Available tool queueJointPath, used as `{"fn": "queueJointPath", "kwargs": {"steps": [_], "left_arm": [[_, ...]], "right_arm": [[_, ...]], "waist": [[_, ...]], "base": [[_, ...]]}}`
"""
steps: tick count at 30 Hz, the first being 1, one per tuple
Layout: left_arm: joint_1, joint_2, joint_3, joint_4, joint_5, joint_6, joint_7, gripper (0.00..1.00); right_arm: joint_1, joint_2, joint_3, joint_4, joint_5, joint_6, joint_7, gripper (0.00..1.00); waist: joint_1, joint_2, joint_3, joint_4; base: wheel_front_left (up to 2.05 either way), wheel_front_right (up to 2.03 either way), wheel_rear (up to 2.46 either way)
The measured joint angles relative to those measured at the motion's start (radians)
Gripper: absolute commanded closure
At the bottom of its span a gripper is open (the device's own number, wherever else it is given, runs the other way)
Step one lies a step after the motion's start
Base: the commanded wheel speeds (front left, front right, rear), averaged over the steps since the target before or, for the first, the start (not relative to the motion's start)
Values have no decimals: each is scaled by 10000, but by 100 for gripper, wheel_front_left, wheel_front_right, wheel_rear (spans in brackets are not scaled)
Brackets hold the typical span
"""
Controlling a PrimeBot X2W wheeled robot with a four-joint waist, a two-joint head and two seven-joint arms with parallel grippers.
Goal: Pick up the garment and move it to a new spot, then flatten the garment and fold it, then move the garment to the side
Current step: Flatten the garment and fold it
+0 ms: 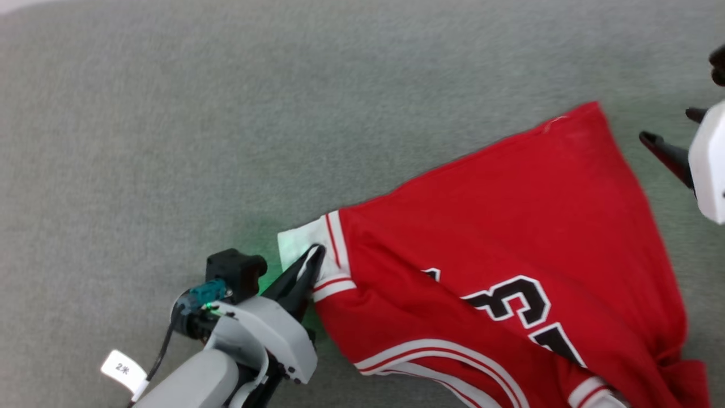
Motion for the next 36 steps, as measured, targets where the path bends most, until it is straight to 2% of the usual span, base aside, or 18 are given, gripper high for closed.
{"fn": "queueJointPath", "kwargs": {"steps": [5, 13, 15, 16, 20, 23, 30, 36], "left_arm": [[-236, -228, 6, 71, 50, -44, -178, 100], [-408, -472, 4, 123, 61, -174, -431, 100], [-434, -502, -2, 142, 59, -176, -462, 100], [-457, -514, -4, 157, 59, -182, -472, 100], [-471, -550, 15, 259, 2, -238, -548, 100], [-479, -556, 50, 374, -36, -288, -617, 100], [-935, -222, 313, 690, -128, -437, -506, 100], [-2713, -134, 763, 963, -163, -842, -113, 100]], "right_arm": [[-940, 36, 1057, 1521, 192, -2, -568, 0], [-1856, -337, 2824, 2385, 966, -4, -819, 0], [-2026, -454, 3089, 2445, 1210, -4, -828, 64], [-2101, -493, 3196, 2495, 1371, -4, -836, 100], [-2295, -447, 3444, 2817, 1728, 0, -1254, 100], [-2308, -234, 3266, 3312, 2033, 12, -1958, 100], [-2523, 560, 2140, 4986, 2159, 4, -3804, 100], [-3370, 895, 1022, 6255, 1975, 2, -5062, 100]], "waist": [[0, 0, 485, 387], [0, 0, 1044, 819], [0, 0, 1106, 871], [0, 0, 1129, 887], [0, 0, 1116, 863], [0, 0, 1008, 827], [0, 0, 647, 591], [0, 0, 483, 261]], "base": [[0, 0, 0], [0, 0, 0], [0, 0, 0], [0, 0, 0], [0, 0, 0], [0, 0, 0], [0, 0, 0], [0, 0, 0]]}}
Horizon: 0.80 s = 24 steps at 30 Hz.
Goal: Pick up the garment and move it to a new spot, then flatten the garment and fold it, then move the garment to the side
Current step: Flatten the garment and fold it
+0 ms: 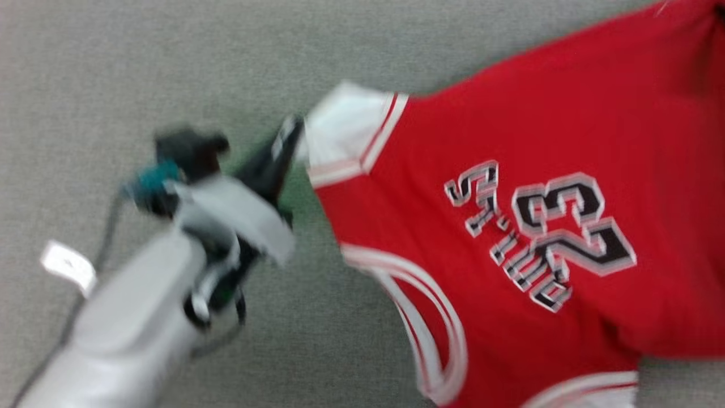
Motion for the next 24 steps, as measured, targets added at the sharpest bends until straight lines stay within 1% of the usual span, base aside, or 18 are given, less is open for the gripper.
{"fn": "queueJointPath", "kwargs": {"steps": [3, 7, 10, 13, 16, 19, 22, 24], "left_arm": [[-1272, -94, 424, 433, -270, -268, 230, 100], [-3080, -313, 1012, 1321, -780, -581, 738, 100], [-4583, -554, 1469, 2211, -1179, -786, 1026, 100], [-6175, -702, 1724, 3386, -1168, -972, 1034, 100], [-7672, -965, 1962, 4625, -1085, -1106, 694, 100], [-8915, -1289, 2268, 5731, -1085, -1195, 58, 100], [-9984, -1392, 2533, 6636, -978, -1275, -757, 100], [-10511, -1465, 2602, 7152, -943, -1415, -1053, 100]], "right_arm": [[-697, 215, -474, 562, -276, 0, -596, 100], [-1811, 500, -826, 1254, -832, 0, -1323, 100], [-2811, 729, -1147, 1783, -1220, 0, -1877, 100], [-3779, 991, -1496, 2332, -1475, 0, -2406, 100], [-4664, 1250, -1724, 2763, -1728, 2, -2955, 100], [-5524, 1402, -1950, 3179, -1964, 2, -3540, 100], [-6261, 1578, -2146, 3653, -2182, 12, -3950, 100], [-6613, 1674, -2176, 3935, -2268, 13, -4109, 100]], "waist": [[0, 0, 54, -155], [0, 0, 219, -366], [0, 0, 397, -502], [0, 0, 564, -638], [0, 0, 662, -777], [0, 0, 653, -884], [0, 0, 527, -923], [0, 0, 433, -940]], "base": [[0, 0, 0], [0, 0, 0], [0, 0, 0], [0, 0, 0], [0, 0, 0], [0, 0, 0], [0, 0, 0], [0, 0, 0]]}}
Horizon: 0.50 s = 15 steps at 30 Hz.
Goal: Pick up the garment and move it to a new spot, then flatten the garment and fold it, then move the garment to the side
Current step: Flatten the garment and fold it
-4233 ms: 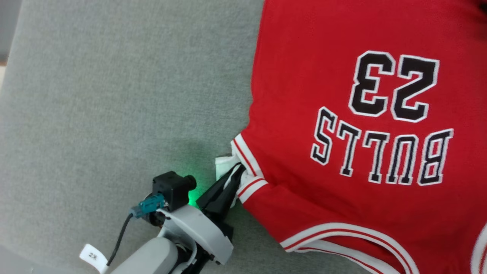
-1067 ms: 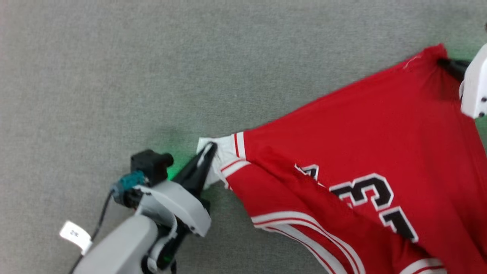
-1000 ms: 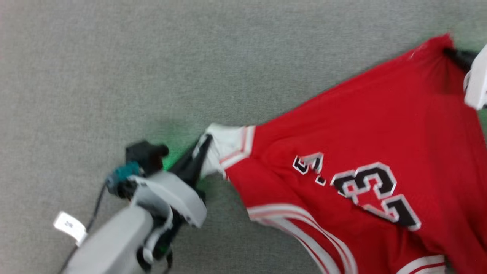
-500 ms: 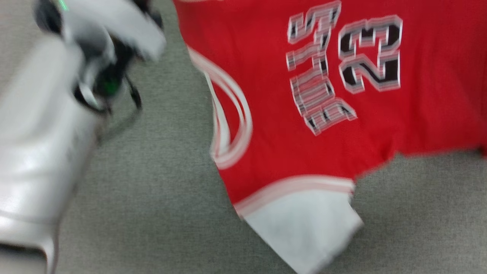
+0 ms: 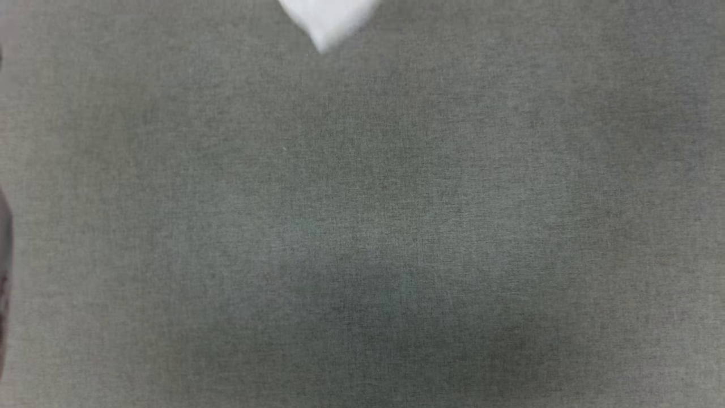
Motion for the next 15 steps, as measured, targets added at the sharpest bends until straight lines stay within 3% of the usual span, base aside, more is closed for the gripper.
{"fn": "queueJointPath", "kwargs": {"steps": [5, 9, 15], "left_arm": [[-227, -487, -61, 842, -150, -464, -198, 100], [528, -635, -288, 1147, -359, -648, -77, 100], [2524, -545, -520, -92, -1141, -700, -230, 100]], "right_arm": [[-83, 52, 81, 529, 6, -2, -65, 100], [768, 54, 529, 426, 203, -6, 63, 100], [2699, -242, 1473, -775, 1104, -13, 364, 100]], "waist": [[0, 0, -232, 17], [0, 0, -339, 83], [0, 0, -491, 28]], "base": [[0, 0, 0], [0, 0, 0], [0, 0, 0]]}}
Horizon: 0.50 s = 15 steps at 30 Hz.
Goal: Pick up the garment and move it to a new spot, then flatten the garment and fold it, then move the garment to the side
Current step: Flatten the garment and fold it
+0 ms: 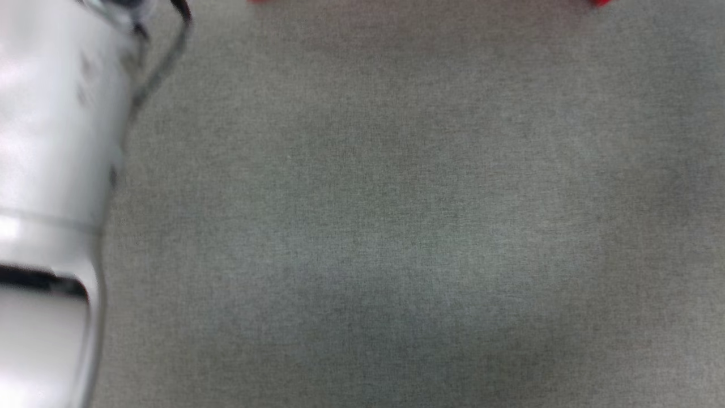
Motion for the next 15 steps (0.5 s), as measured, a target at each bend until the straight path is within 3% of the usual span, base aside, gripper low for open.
{"fn": "queueJointPath", "kwargs": {"steps": [12, 15], "left_arm": [[6526, 1030, -387, -4788, -1561, 2, -249, 100], [8218, 1365, -412, -6073, -1707, 290, -272, 100]], "right_arm": [[4376, -1638, 1267, -3528, 2280, -2, 621, 100], [5630, -2010, 1325, -4489, 2759, -2, 825, 100]], "waist": [[0, 0, -837, -73], [0, 0, -1106, -106]], "base": [[0, 0, 0], [0, 0, 0]]}}
